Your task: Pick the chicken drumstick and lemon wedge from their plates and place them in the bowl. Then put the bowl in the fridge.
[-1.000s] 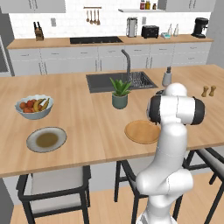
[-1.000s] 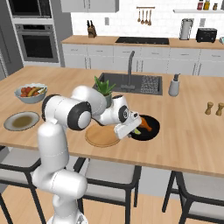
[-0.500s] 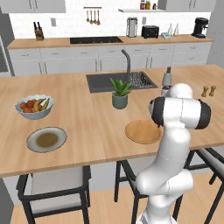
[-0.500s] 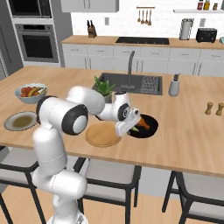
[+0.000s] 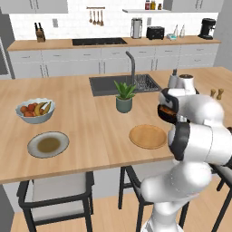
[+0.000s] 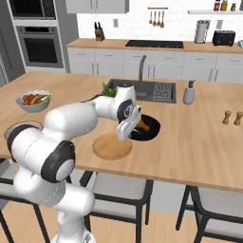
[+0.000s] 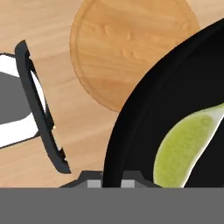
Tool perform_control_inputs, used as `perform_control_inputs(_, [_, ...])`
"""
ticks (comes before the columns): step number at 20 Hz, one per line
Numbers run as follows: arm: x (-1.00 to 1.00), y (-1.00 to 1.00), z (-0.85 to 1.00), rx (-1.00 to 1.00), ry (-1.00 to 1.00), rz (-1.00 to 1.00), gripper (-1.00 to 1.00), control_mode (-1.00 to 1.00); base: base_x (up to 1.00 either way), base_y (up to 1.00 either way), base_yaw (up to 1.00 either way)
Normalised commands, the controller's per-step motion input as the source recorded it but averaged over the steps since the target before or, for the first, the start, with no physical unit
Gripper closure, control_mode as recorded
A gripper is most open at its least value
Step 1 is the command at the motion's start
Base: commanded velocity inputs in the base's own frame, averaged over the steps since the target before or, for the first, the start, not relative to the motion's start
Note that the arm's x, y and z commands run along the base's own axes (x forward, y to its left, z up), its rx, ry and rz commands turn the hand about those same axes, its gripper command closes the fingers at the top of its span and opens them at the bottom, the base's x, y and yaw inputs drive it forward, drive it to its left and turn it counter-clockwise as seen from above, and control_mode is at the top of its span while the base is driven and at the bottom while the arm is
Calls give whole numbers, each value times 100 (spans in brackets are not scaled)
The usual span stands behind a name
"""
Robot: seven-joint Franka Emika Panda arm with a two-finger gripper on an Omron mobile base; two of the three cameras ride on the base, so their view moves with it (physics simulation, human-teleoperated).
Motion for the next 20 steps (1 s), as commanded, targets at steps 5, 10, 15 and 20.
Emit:
perform_control_inputs(5, [-72,95,73,0,-2,33,100,-100,0,0,0])
perform_control_inputs(10, [-80,93,56,0,-2,27,100,-100,0,0,0])
perform_control_inputs(15, [-97,39,42,0,-4,7,100,-100,0,0,0])
perform_control_inputs(20, [-91,15,30,0,-4,0,100,-100,0,0,0])
